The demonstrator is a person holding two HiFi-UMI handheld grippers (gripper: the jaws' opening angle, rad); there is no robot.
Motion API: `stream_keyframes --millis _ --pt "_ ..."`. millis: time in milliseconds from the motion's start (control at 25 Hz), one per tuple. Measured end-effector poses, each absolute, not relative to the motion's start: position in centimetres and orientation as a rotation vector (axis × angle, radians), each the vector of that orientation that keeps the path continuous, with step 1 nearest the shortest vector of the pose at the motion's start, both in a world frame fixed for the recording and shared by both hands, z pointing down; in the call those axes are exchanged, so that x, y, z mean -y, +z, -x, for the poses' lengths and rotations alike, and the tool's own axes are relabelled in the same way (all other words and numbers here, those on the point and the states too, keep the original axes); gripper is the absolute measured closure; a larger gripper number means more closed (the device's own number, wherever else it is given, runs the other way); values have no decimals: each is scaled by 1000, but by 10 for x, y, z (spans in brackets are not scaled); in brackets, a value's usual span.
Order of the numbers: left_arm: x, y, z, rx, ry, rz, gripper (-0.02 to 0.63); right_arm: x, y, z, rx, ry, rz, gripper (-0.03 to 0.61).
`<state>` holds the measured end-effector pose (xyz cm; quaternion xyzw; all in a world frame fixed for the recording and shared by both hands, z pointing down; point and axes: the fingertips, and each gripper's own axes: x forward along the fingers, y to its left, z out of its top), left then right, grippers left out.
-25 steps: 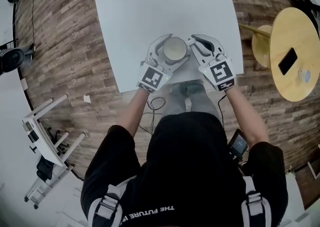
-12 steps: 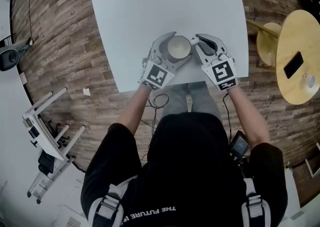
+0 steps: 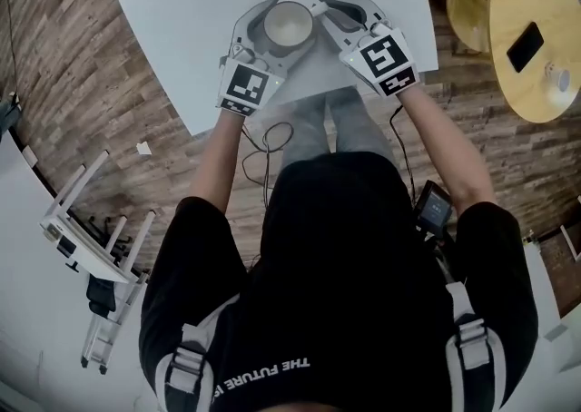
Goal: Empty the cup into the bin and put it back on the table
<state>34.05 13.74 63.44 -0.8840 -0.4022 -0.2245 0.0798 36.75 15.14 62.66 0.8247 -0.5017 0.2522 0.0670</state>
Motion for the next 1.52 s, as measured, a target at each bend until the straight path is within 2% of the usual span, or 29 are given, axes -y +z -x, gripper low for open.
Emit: stream_keyframes --millis 520,720,880,1040,1080,1120,1160,1320,1520 --pt "-127 642 -338 1158 -761 2759 209 -177 642 -362 1484 840 -2469 506" --pt "-106 620 -323 1092 -786 2833 209 -185 629 -349 1436 832 -2444 506" --pt "-89 558 -283 993 -699 2955 209 -196 570 -319 1369 738 -2464 506" --pt "-79 468 -259 822 -431 3056 212 -193 473 -308 1389 456 -2595 512" --pt "-80 449 -253 785 -364 3066 289 -194 450 -304 1399 386 -2631 540" --pt "-84 432 -245 758 -310 3074 523 -195 430 -296 1405 336 -2665 561" --pt "-89 417 -236 748 -267 3084 588 -196 414 -286 1410 303 -2693 561" --pt "-102 380 -224 779 -170 3112 592 -185 381 -271 1425 232 -2745 563" --pt "-108 374 -222 800 -164 3109 592 -176 375 -269 1412 199 -2740 563"
